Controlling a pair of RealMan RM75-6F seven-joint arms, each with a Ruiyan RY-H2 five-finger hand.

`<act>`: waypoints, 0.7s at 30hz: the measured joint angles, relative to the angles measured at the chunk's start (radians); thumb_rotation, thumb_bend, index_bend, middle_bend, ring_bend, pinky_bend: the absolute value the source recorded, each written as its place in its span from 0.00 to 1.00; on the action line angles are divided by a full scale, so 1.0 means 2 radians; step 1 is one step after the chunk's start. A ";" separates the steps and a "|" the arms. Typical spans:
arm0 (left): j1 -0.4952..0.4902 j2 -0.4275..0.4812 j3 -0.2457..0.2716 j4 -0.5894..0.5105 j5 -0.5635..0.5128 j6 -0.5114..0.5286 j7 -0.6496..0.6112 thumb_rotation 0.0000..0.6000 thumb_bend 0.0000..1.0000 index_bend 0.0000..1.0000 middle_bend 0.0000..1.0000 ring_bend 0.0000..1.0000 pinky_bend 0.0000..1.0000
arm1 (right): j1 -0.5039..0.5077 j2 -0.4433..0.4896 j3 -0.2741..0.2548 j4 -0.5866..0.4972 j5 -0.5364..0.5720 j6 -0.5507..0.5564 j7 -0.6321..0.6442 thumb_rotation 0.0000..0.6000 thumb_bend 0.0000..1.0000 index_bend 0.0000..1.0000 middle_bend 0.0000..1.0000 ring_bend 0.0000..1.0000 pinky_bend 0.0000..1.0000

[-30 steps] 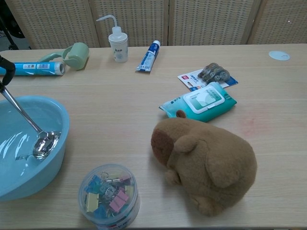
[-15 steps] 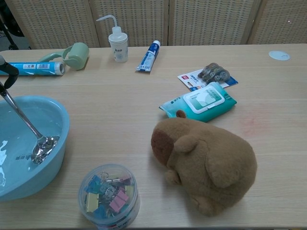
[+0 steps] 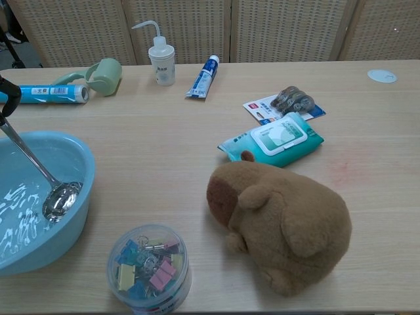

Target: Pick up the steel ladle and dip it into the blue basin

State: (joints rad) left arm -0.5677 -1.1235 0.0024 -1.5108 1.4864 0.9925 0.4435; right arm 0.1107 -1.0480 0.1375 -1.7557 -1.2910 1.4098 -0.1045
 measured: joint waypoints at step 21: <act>0.021 0.083 0.004 -0.040 0.032 0.043 -0.092 1.00 0.59 0.87 0.99 0.94 1.00 | 0.005 -0.017 -0.007 -0.001 -0.006 -0.002 -0.030 1.00 0.00 0.00 0.00 0.00 0.00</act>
State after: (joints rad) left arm -0.5248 -0.9579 0.0099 -1.5908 1.5502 1.0788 0.2592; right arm 0.1198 -1.0830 0.1230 -1.7576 -1.3039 1.4067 -0.1637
